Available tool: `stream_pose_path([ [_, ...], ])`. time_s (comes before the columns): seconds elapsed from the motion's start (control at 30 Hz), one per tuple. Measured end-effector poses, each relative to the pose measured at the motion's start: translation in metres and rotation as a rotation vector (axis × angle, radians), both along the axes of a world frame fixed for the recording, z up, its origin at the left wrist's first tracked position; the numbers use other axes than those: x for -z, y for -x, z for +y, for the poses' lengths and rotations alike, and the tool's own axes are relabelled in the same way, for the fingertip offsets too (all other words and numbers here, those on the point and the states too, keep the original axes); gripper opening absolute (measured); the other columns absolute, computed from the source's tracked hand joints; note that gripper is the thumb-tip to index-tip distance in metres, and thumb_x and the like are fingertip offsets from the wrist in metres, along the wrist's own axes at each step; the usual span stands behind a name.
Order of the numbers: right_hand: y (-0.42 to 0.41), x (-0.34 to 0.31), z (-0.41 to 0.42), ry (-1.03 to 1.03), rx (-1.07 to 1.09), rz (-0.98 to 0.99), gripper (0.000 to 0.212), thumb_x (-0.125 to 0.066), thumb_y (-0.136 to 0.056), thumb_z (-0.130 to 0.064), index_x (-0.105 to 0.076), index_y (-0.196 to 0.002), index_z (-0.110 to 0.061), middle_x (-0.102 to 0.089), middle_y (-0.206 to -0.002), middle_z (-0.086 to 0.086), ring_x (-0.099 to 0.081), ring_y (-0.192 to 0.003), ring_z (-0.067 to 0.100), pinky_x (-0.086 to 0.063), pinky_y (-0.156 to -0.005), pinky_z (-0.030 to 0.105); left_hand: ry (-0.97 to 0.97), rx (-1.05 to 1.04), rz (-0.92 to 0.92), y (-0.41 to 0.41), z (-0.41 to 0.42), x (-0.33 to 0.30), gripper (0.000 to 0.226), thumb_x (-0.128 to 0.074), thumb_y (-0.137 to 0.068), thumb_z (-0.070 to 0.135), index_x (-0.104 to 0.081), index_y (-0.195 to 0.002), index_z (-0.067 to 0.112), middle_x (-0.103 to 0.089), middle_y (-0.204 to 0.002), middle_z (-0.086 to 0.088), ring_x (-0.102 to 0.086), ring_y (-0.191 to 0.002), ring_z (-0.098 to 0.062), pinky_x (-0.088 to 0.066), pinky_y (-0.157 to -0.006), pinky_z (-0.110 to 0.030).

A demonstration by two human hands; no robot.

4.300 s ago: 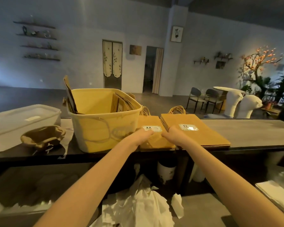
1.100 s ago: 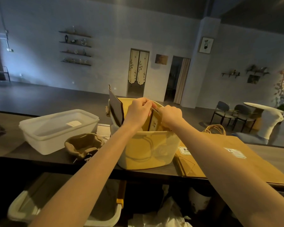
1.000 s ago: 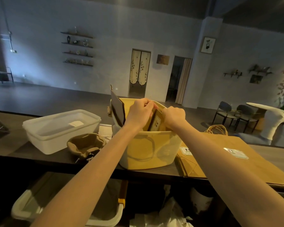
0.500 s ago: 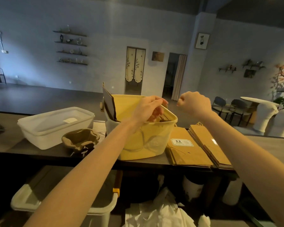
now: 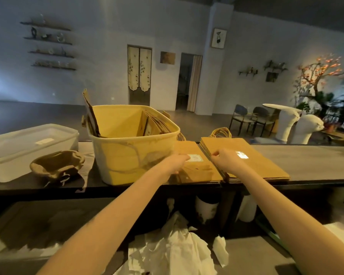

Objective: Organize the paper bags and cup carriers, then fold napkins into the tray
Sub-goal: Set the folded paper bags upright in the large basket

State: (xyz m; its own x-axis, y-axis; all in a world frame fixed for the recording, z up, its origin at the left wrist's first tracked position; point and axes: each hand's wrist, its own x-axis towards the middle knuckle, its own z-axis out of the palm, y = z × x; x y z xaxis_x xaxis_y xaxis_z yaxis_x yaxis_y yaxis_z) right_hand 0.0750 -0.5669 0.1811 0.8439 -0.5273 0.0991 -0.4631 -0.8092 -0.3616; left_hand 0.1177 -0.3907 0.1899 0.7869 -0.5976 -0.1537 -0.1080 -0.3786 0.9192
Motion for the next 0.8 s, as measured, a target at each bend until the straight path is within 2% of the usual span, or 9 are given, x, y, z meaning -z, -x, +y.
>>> stream_pose_path([
  [0.1,-0.001,0.01,0.002,-0.015,0.023,0.024,0.032,-0.045,-0.096,-0.031,-0.059,-0.116,-0.009,-0.064,-0.105,0.008,-0.058,-0.089,0.02,-0.049,-0.079,0.033,-0.037,-0.049,-0.027,0.001,-0.007,0.007,0.041,-0.041,-0.099,0.025,-0.039,-0.138,0.012,-0.039,-0.144,-0.006,-0.036,-0.132,-0.023,-0.033,-0.103,-0.031],
  [0.23,-0.006,0.015,0.003,-0.101,0.061,0.047,0.037,-0.046,-0.095,-0.035,-0.056,-0.119,-0.009,-0.061,-0.096,0.006,-0.059,-0.087,0.021,-0.052,-0.076,0.033,-0.027,-0.112,0.045,-0.001,-0.012,0.012,0.049,-0.044,-0.098,0.026,-0.031,-0.143,0.01,-0.033,-0.149,-0.006,-0.031,-0.136,-0.025,-0.029,-0.107,-0.034],
  [0.4,-0.009,0.015,0.01,-0.282,0.067,0.036,0.039,-0.049,-0.095,-0.032,-0.053,-0.121,-0.003,-0.051,-0.079,0.003,-0.05,-0.072,0.013,-0.041,-0.06,0.024,0.016,-0.136,0.208,-0.006,-0.013,0.018,0.055,-0.048,-0.096,0.029,-0.027,-0.145,0.016,-0.027,-0.152,-0.006,-0.027,-0.138,-0.027,-0.029,-0.109,-0.04],
  [0.43,-0.009,0.014,0.012,-0.322,0.072,0.031,0.042,-0.049,-0.095,-0.032,-0.05,-0.125,-0.002,-0.05,-0.081,0.003,-0.048,-0.072,0.013,-0.039,-0.058,0.023,0.037,-0.141,0.246,-0.009,-0.013,0.02,0.056,-0.05,-0.095,0.03,-0.026,-0.145,0.017,-0.027,-0.152,-0.006,-0.027,-0.138,-0.027,-0.029,-0.11,-0.041],
  [0.53,-0.005,0.013,0.016,-0.426,0.093,0.027,0.049,-0.049,-0.096,-0.031,-0.04,-0.134,-0.002,-0.051,-0.105,0.007,-0.046,-0.088,0.016,-0.038,-0.064,0.023,0.125,-0.179,0.316,-0.017,-0.012,0.025,0.059,-0.053,-0.094,0.026,-0.026,-0.145,0.015,-0.029,-0.15,-0.009,-0.028,-0.138,-0.027,-0.029,-0.112,-0.043],
  [0.63,0.0,0.014,0.016,-0.448,0.121,0.006,0.046,-0.05,-0.096,-0.027,-0.042,-0.132,-0.001,-0.049,-0.098,0.007,-0.047,-0.082,0.015,-0.034,-0.054,0.02,0.199,-0.216,0.327,-0.018,-0.015,0.027,0.054,-0.053,-0.093,0.015,-0.031,-0.142,0.011,-0.038,-0.145,-0.008,-0.036,-0.133,-0.025,-0.033,-0.11,-0.04],
  [0.7,0.005,0.013,0.016,-0.484,0.149,0.002,0.045,-0.048,-0.096,-0.028,-0.043,-0.131,-0.001,-0.049,-0.098,0.007,-0.047,-0.081,0.016,-0.039,-0.061,0.022,0.223,-0.247,0.287,-0.019,-0.021,0.03,0.051,-0.053,-0.091,0.01,-0.035,-0.139,0.011,-0.044,-0.141,-0.007,-0.044,-0.127,-0.025,-0.039,-0.106,-0.04],
  [0.8,0.013,0.006,0.019,-0.575,0.191,-0.008,0.05,-0.044,-0.098,-0.03,-0.034,-0.138,-0.003,-0.044,-0.131,0.014,-0.044,-0.111,0.027,-0.037,-0.081,0.033,0.199,-0.31,0.219,-0.019,-0.029,0.031,0.052,-0.052,-0.09,0.005,-0.035,-0.139,0.009,-0.046,-0.135,-0.009,-0.045,-0.123,-0.025,-0.041,-0.104,-0.039],
])
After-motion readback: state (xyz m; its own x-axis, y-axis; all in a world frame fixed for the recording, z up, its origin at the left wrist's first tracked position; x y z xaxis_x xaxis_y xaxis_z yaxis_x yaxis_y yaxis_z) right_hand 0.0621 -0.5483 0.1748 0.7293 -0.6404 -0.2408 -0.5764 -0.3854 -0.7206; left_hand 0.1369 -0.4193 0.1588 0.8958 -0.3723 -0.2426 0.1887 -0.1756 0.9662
